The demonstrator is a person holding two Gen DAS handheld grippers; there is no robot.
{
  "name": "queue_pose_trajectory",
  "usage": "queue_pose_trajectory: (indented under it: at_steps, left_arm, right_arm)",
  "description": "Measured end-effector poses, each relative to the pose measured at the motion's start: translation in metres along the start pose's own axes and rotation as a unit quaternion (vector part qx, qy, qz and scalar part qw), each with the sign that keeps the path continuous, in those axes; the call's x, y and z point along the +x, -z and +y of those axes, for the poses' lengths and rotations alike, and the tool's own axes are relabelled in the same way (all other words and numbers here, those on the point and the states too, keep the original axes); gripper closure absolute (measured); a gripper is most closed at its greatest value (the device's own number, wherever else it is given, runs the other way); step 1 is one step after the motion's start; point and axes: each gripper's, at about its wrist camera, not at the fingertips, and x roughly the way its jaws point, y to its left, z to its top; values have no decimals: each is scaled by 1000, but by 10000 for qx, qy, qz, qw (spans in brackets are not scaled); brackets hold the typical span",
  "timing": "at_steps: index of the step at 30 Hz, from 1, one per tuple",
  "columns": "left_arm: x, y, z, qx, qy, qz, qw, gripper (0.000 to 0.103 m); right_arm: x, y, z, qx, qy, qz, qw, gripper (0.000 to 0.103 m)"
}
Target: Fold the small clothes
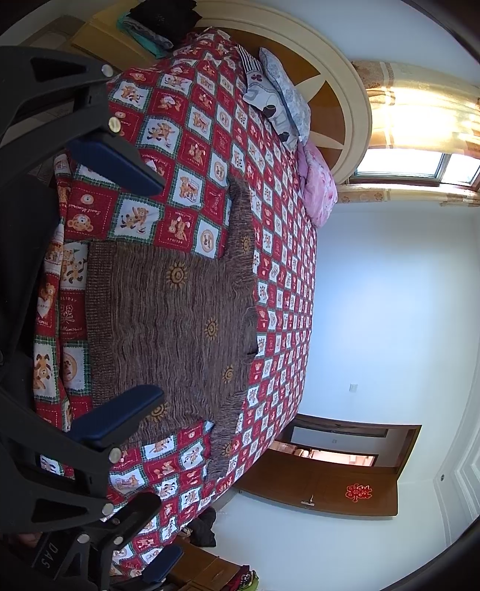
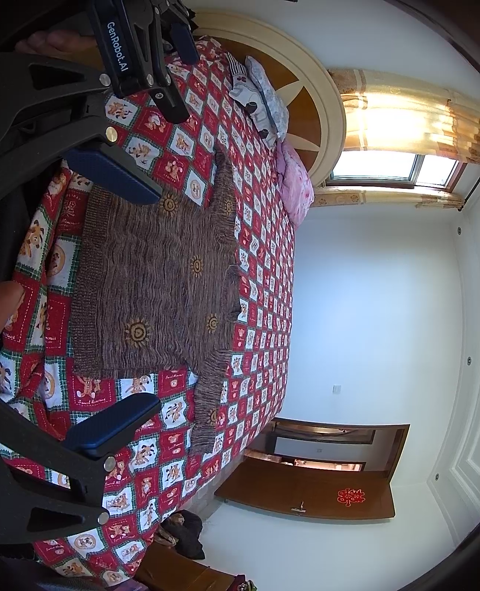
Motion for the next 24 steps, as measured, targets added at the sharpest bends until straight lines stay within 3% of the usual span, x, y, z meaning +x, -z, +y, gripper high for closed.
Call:
queue_pose_trajectory:
  at_steps: [24]
  left_arm:
    - [4,9,1,4,5,94,10000,0]
  right_arm:
    - [1,1,1,0,-32,38,10000,1]
